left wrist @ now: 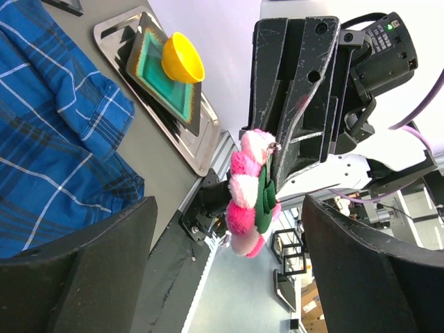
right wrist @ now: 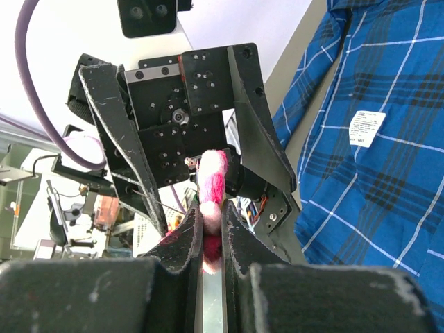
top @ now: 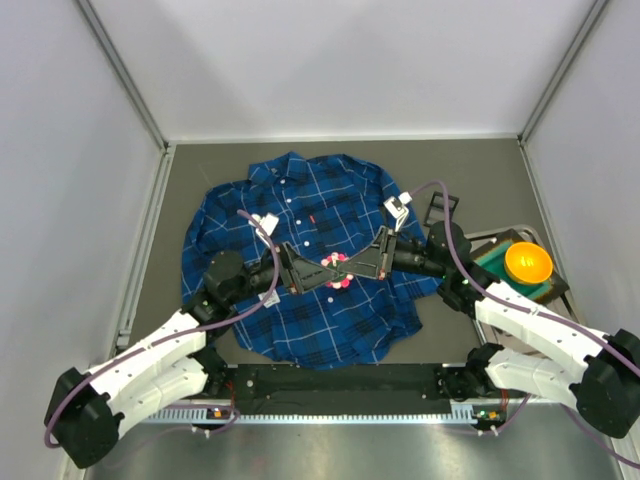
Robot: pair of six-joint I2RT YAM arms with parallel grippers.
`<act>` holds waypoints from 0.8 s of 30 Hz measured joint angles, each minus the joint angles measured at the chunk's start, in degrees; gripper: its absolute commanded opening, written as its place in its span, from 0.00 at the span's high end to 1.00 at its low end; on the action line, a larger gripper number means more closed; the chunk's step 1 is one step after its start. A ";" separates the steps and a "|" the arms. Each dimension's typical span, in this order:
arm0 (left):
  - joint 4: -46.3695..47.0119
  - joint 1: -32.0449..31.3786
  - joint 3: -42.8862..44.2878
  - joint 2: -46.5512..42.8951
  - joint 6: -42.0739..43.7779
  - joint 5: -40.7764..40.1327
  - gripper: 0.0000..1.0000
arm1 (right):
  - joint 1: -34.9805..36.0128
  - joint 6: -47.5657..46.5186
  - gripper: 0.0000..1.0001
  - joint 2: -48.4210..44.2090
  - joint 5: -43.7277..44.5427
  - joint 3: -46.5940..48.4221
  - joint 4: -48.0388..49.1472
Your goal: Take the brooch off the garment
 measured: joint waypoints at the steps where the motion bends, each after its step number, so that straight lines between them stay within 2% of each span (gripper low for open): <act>1: 0.20 0.00 0.00 0.02 -0.09 -0.04 0.12 | 0.00 -0.02 1.00 0.00 0.00 0.00 -0.02; 14: 2.27 0.00 0.02 0.50 -1.05 0.02 0.32 | 0.48 -1.53 1.00 0.11 0.20 0.00 -0.35; 20: 3.50 0.00 0.02 0.50 -1.73 0.04 0.49 | 0.48 -2.27 1.00 0.11 0.20 0.00 -0.35; 24: 5.16 0.15 0.00 1.31 -2.49 0.26 0.54 | 0.70 -2.73 1.00 0.11 0.11 0.00 -0.35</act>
